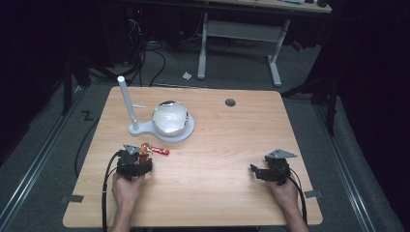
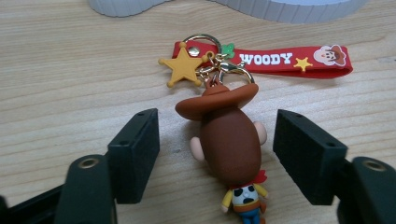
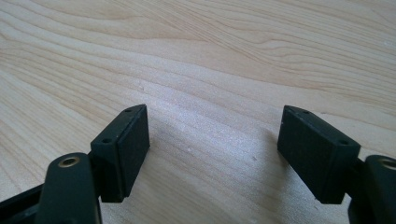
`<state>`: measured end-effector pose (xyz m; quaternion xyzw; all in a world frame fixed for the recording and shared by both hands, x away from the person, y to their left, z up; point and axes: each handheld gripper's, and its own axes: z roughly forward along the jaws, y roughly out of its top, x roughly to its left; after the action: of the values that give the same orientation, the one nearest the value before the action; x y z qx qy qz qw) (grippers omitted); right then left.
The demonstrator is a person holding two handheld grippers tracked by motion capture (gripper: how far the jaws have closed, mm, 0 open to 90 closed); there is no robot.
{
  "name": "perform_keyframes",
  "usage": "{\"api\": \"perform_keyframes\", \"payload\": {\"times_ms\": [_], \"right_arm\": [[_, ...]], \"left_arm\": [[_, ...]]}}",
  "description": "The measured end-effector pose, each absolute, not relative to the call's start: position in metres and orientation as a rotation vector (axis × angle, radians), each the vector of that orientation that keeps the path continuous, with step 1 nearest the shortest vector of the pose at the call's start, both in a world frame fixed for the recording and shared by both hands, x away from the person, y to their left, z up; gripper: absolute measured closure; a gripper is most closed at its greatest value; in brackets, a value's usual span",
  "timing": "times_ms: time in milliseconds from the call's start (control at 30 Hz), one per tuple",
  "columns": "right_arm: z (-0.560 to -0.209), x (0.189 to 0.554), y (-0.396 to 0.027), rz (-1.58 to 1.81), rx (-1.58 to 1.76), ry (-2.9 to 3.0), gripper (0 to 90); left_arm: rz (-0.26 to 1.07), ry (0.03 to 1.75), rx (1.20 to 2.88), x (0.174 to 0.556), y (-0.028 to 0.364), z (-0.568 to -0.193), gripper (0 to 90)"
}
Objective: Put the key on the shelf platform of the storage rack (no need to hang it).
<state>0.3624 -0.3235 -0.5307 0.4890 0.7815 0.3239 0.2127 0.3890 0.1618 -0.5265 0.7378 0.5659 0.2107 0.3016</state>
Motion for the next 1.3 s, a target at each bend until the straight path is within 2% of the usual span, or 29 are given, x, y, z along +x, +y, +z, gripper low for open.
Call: {"api": "perform_keyframes", "payload": {"times_ms": [200, 733, 1300], "right_arm": [[-0.531, 0.362, -0.324, 0.899, 1.357, 2.17, 25.0], [-0.531, 0.362, -0.324, 0.9, 1.357, 2.17, 25.0], [-0.531, 0.362, -0.323, 0.899, 1.358, 2.17, 25.0]], "left_arm": [[0.58, 1.498, 1.958, 0.389, 0.161, -0.526, 47.7], [0.576, 1.442, 1.95, 0.381, 0.164, -0.517, 49.3], [0.581, 1.329, 1.874, 0.367, 0.17, -0.462, 49.4]]}}
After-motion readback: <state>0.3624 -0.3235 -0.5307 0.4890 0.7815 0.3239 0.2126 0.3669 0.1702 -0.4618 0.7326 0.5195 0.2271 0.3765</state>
